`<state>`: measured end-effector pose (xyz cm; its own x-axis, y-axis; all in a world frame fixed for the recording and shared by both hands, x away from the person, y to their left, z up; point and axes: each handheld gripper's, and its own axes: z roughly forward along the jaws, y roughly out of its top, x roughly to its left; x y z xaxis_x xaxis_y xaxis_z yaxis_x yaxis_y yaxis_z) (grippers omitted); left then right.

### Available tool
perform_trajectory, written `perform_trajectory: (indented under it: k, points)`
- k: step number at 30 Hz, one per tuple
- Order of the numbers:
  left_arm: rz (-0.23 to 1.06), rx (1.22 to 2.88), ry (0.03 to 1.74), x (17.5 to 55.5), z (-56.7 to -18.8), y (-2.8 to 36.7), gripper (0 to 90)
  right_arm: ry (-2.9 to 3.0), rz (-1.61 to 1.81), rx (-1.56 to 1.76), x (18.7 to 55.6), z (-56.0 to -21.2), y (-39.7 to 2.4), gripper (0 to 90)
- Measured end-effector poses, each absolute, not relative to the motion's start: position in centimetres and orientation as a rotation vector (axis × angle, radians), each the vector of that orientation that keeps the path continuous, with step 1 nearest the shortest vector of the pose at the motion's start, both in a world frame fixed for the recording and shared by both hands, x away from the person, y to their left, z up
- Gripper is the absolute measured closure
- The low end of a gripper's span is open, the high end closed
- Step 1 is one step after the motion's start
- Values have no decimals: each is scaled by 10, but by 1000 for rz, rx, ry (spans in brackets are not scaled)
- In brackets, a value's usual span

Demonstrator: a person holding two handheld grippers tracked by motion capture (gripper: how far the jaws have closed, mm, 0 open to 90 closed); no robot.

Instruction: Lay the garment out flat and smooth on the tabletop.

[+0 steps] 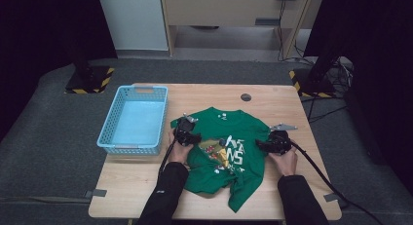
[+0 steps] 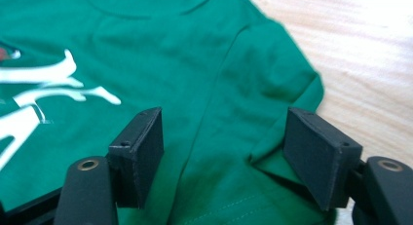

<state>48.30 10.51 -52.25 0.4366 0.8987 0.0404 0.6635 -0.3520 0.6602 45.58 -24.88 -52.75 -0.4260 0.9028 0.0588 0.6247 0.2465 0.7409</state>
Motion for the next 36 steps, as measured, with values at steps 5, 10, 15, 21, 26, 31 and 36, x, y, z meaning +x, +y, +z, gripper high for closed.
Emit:
perform_trajectory:
  k: [5, 10, 15, 21, 26, 31, 36]
  points:
    - [509, 2106, 1326, 484, -524, 111, 361, 2164, 982, 1392, 457, -531, -248, 287]
    - [508, 2101, 1348, 483, -524, 115, 318, 2192, 927, 1328, 458, -533, -250, 262]
    - [528, 2094, 1380, 484, -524, 119, 281, 2222, 919, 1309, 466, -532, -256, 261]
    - [580, 2145, 1416, 486, -516, 114, 283, 2195, 904, 1346, 485, -531, -261, 258]
    - [485, 2095, 1353, 468, -500, 115, 281, 2183, 973, 1371, 476, -524, -260, 233]
    - [447, 2137, 1251, 443, -496, 102, 269, 2211, 1051, 1307, 452, -511, -250, 205]
    - [431, 2167, 1210, 429, -503, 94, 258, 2266, 1059, 1263, 432, -510, -237, 179]
